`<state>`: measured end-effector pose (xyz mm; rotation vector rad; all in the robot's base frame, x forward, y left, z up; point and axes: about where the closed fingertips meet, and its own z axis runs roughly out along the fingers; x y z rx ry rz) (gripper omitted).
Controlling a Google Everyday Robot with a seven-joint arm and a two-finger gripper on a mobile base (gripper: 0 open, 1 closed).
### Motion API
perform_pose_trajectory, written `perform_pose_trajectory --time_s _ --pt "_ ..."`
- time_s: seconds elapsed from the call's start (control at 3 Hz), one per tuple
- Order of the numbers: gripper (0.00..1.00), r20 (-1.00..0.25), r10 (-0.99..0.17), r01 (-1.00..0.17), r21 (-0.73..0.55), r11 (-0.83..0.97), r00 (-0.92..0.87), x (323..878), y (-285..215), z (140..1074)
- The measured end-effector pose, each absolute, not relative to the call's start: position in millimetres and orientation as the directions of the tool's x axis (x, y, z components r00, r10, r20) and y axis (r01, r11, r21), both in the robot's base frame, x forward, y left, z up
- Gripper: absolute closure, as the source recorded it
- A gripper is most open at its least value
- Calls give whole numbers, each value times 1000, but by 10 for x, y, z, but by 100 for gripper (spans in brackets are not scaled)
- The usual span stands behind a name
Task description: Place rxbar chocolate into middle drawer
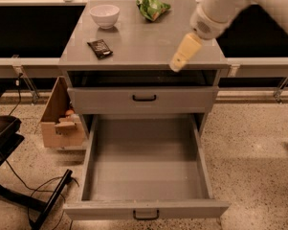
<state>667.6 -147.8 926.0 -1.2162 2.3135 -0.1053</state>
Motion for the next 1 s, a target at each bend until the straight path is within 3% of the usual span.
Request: perform_pose_trajectory --time_s 0.33,1.0 --pt "0 -323 -749 -707 -259 658 -579 7264 -1005 9181" --pt "0 -383 -739 -695 -275 664 -555 7426 -815 9310"
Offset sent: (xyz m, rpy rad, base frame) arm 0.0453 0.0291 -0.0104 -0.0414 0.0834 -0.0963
